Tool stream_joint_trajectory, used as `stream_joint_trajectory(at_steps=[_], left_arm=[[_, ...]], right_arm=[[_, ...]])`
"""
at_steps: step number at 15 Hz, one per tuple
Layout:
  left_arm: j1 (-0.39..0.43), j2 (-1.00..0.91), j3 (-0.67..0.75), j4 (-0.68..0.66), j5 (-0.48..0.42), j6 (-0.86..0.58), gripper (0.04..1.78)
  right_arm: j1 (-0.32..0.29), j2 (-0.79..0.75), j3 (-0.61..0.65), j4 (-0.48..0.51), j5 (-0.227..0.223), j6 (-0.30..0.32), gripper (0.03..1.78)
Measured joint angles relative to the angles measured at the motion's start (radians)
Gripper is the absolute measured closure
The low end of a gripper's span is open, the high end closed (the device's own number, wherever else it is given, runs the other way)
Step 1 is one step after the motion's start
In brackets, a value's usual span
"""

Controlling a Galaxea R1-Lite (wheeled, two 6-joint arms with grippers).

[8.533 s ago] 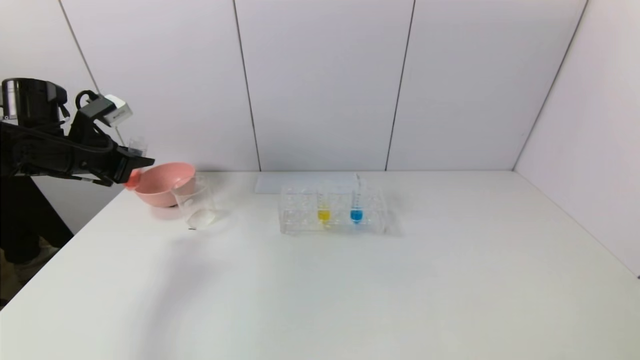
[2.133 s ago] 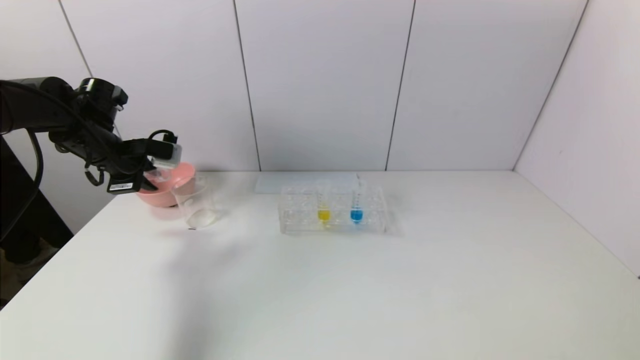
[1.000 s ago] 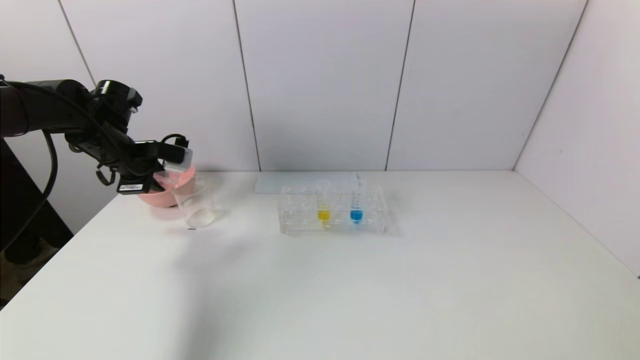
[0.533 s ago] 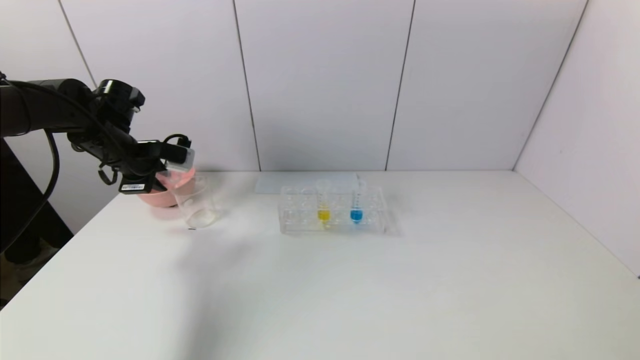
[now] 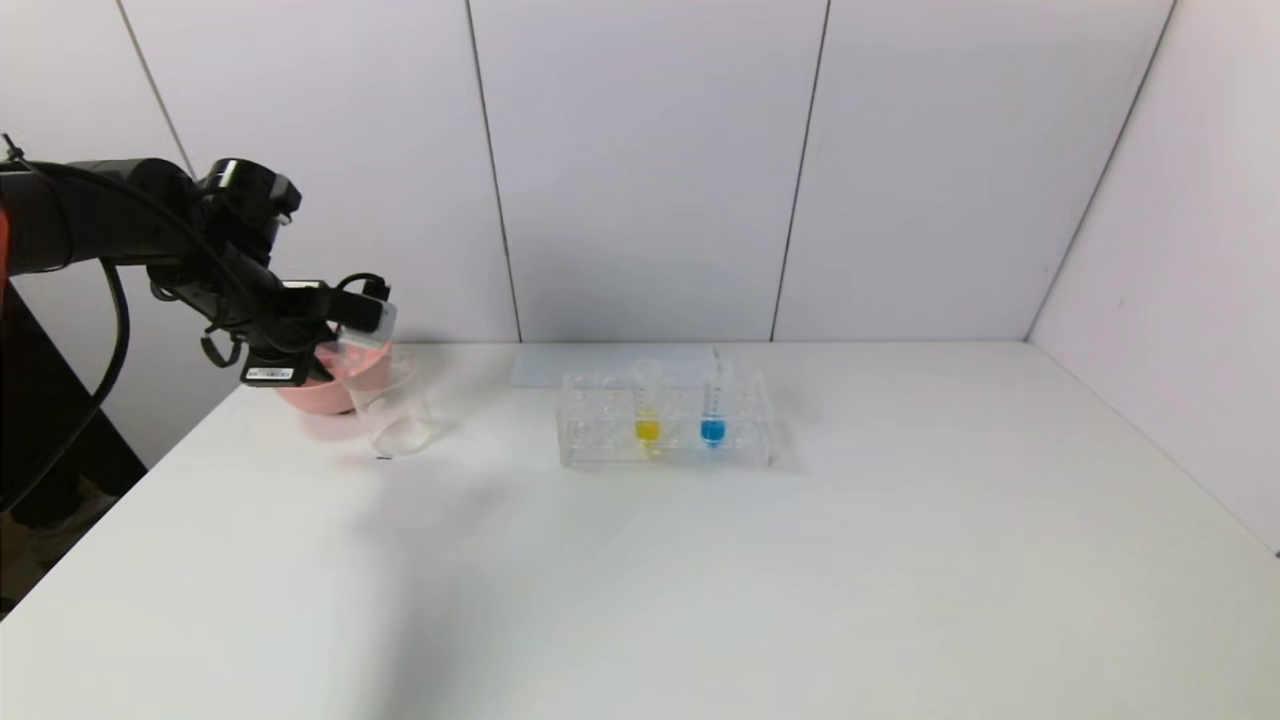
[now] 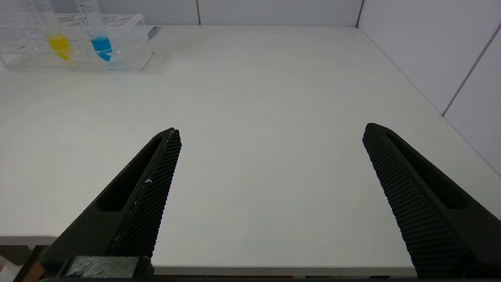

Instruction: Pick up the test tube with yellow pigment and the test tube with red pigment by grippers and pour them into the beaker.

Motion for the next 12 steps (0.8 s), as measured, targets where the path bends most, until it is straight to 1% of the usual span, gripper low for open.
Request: stream_joint_trajectory(at_steps=[2, 7, 12], left_arm=[[-0.004, 0.003, -0.001, -0.005, 0.007, 0.000, 1.35], [-0.013, 0.010, -0.001, -0.005, 0.074, 0.002, 1.35], [-0.023, 0.012, -0.001, -0.005, 0.113, 0.014, 1.35]], right_arm=[[0.000, 0.000, 0.000, 0.000, 0.000, 0.000, 0.11], [0.000, 0.000, 0.000, 0.000, 0.000, 0.000, 0.11], [0.000, 0.000, 0.000, 0.000, 0.000, 0.000, 0.11]])
